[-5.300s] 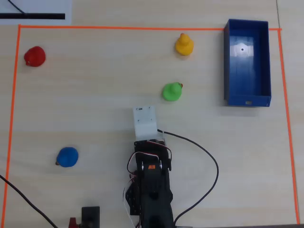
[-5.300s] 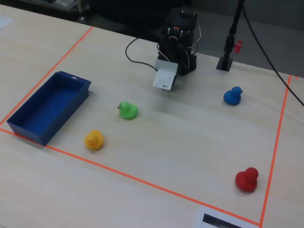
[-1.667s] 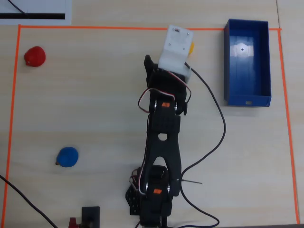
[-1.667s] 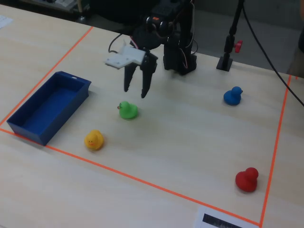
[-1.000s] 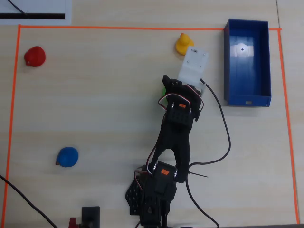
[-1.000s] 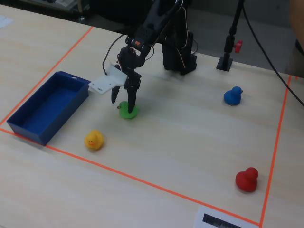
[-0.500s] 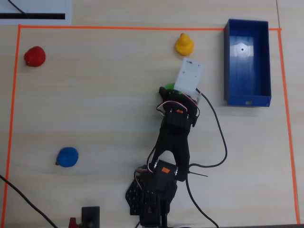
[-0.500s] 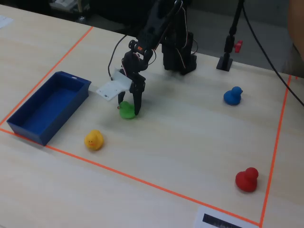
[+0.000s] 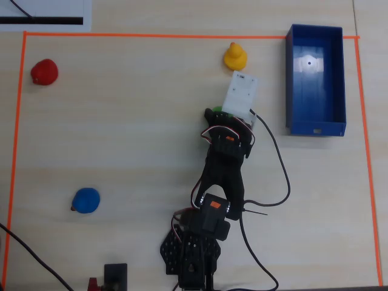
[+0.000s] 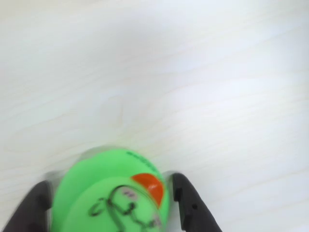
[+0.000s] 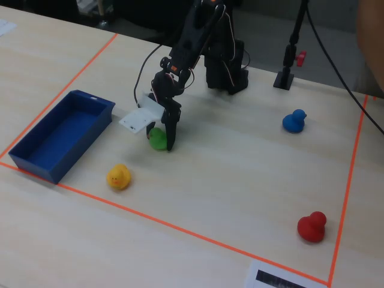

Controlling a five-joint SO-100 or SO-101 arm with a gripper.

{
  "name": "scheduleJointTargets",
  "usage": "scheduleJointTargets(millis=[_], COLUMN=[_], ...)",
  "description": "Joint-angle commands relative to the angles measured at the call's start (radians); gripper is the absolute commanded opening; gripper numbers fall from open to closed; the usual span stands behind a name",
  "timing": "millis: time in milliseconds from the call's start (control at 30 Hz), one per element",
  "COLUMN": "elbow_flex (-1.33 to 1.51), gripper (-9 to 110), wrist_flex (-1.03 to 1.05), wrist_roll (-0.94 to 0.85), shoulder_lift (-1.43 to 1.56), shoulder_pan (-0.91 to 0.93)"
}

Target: Grasp green duck and put it into box.

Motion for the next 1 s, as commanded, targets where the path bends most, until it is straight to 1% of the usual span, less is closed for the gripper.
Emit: scheduleJointTargets(millis=[0,33,67,300,367,467,567,667,733,867,967], elbow_flex=[-0.025,-0.026,-0.026,-0.041,-0.067,-0.179,-0.41,-0.821,-1.092,-1.453,-1.62], gripper=[11,4,0,0,0,0,0,0,0,0,0], wrist_flex=[-0.032,-0.037,-0.043,-0.046,-0.008,0.11,0.244,0.463,0.572,0.607,0.575], wrist_roll=[-0.017,-0.017,-0.017,-0.017,-0.011,0.02,0.086,0.167,0.189,0.202,0.19], shoulder_lift=[0.0,0.0,0.0,0.015,0.044,0.086,0.063,-0.064,-0.164,-0.35,-0.489], shoulder_pan=[0.021,0.025,0.029,0.048,0.052,0.055,0.058,0.084,0.11,0.176,0.247])
